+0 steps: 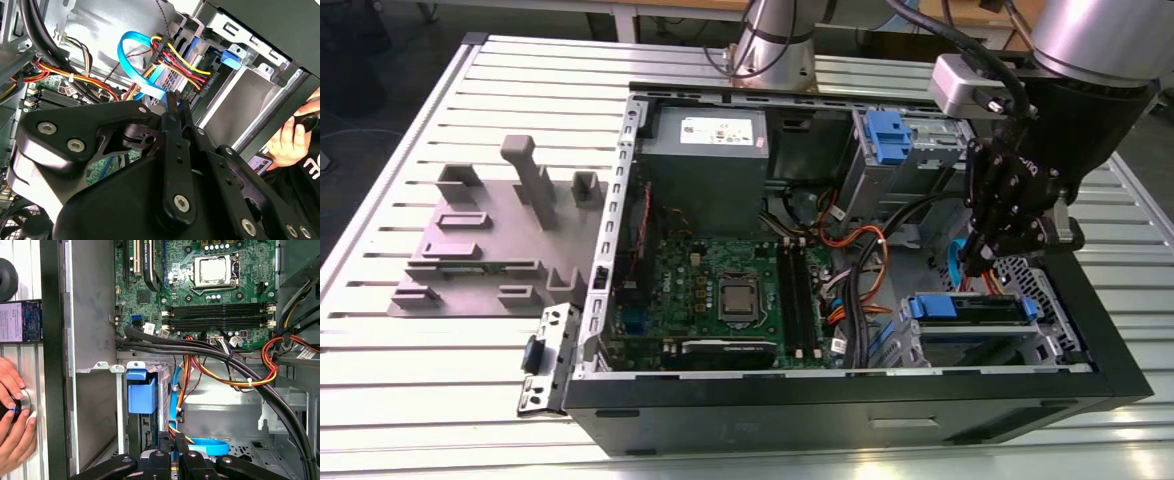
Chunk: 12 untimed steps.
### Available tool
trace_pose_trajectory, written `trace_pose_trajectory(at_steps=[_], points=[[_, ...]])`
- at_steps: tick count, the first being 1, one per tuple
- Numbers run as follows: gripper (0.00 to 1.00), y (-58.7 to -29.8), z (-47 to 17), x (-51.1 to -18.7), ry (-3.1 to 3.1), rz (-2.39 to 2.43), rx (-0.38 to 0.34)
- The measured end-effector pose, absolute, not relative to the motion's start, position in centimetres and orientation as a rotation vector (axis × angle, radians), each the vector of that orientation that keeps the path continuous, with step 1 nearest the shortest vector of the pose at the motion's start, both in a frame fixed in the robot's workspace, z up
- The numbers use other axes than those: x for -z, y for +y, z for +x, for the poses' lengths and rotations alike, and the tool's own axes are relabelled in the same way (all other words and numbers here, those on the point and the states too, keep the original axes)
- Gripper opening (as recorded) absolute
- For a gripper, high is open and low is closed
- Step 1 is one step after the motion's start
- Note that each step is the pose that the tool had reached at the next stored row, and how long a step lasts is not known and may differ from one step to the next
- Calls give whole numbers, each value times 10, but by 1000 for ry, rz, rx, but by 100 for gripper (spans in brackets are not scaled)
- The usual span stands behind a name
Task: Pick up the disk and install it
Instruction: 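Insert the second disk wire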
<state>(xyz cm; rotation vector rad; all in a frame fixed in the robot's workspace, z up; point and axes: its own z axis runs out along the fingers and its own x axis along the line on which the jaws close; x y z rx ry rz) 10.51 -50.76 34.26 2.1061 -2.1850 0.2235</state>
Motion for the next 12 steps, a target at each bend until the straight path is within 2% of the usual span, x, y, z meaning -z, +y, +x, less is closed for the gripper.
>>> trace_pose_trajectory(at_steps=[7,12], points=[[16,-516,105,-341,-2193,2114,-209],[16,-522,105,-340,-2235,2151,-129]])
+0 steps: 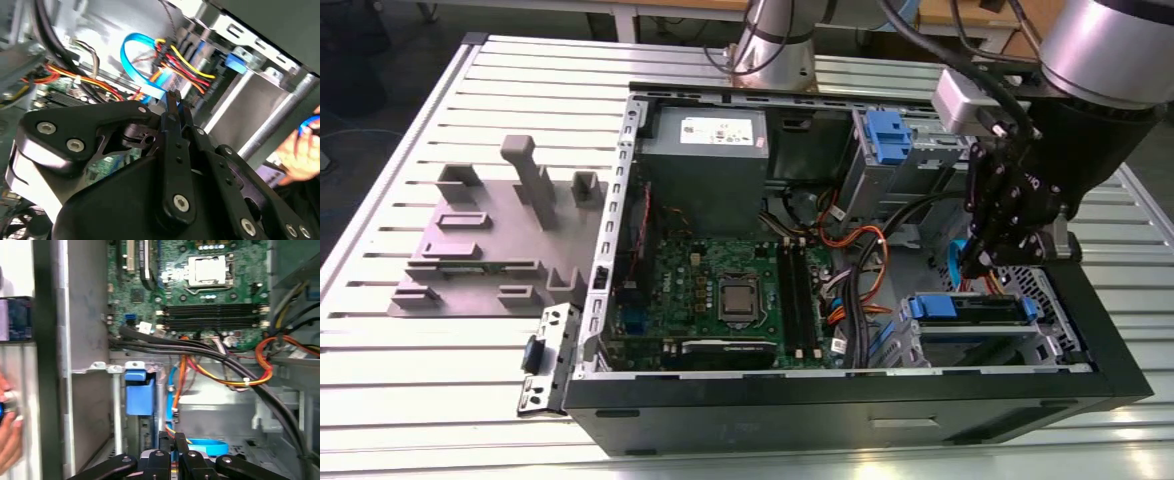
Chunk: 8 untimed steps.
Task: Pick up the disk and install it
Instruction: 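Insert the second disk wire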
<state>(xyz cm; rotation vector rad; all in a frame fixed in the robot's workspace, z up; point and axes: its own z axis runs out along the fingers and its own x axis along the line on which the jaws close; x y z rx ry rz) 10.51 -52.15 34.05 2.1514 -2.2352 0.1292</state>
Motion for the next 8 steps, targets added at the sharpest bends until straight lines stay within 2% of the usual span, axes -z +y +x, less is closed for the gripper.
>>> trace_pose_trajectory(at_steps=[4,8], points=[[16,-526,105,-340,-2270,2182,-61],[16,-534,105,-340,-2275,2187,-54]])
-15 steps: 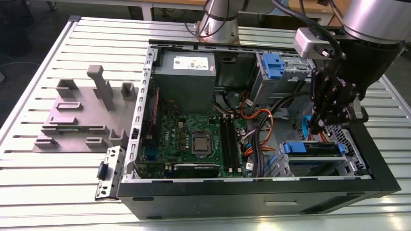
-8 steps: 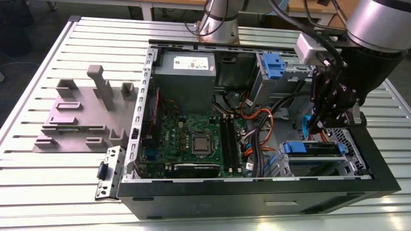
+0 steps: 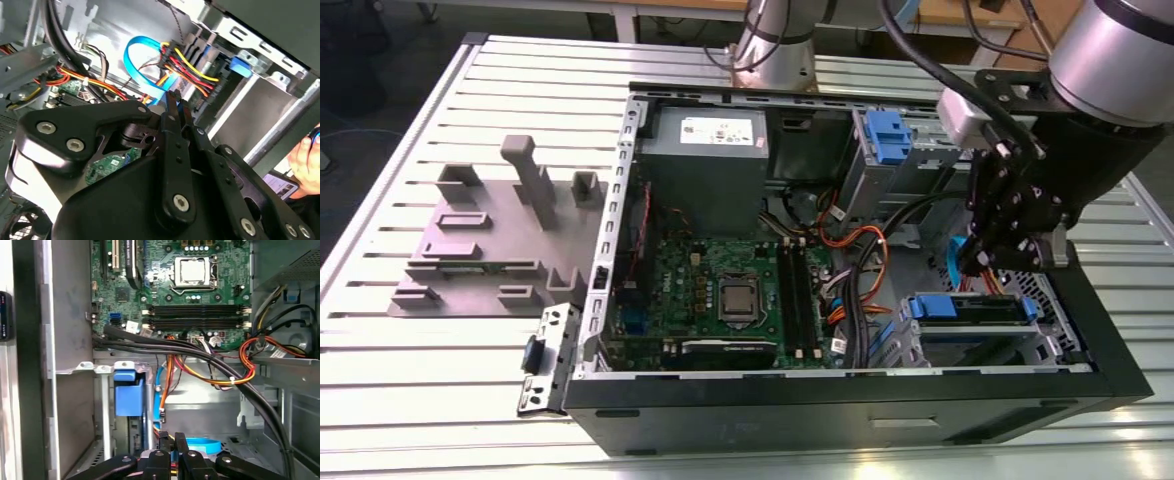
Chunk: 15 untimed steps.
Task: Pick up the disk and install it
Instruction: 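Insert the second disk wire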
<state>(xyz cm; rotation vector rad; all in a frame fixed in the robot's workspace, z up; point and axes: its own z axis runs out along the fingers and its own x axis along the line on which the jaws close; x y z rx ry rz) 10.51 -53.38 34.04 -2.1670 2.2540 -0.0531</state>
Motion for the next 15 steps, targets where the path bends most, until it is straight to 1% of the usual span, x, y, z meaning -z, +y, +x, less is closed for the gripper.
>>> trace_pose_trajectory(at_steps=[15], points=[[16,-558,105,-340,2251,-2166,53]])
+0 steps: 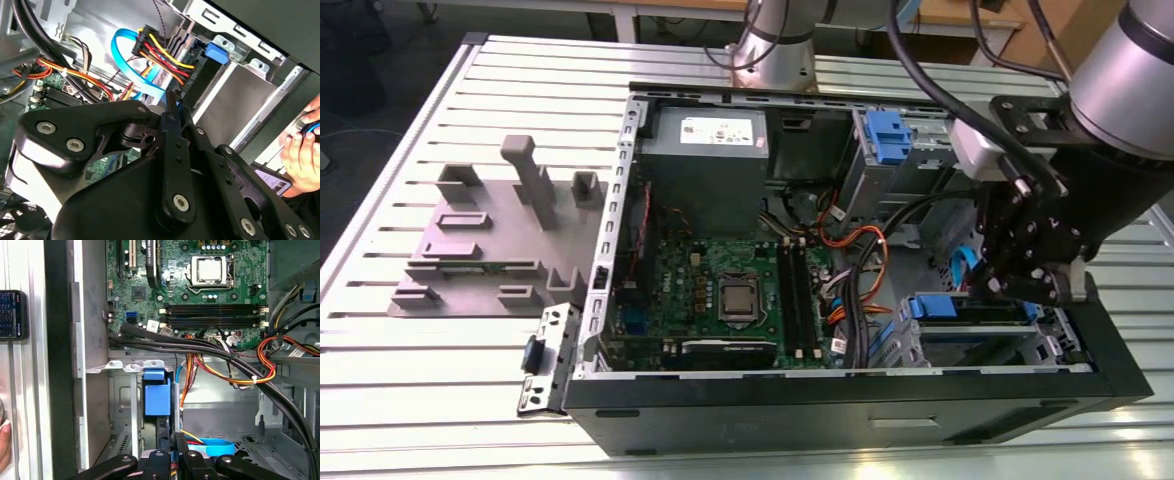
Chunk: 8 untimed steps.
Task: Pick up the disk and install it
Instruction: 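Insert the second disk wire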
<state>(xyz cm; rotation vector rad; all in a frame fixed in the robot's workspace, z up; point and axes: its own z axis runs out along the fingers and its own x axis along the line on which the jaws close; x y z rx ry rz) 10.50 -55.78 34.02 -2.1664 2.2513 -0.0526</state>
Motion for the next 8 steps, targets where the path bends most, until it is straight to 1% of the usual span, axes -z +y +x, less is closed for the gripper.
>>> trace_pose_trajectory(at_steps=[8], points=[[16,-564,105,-340,2235,-2177,45]])
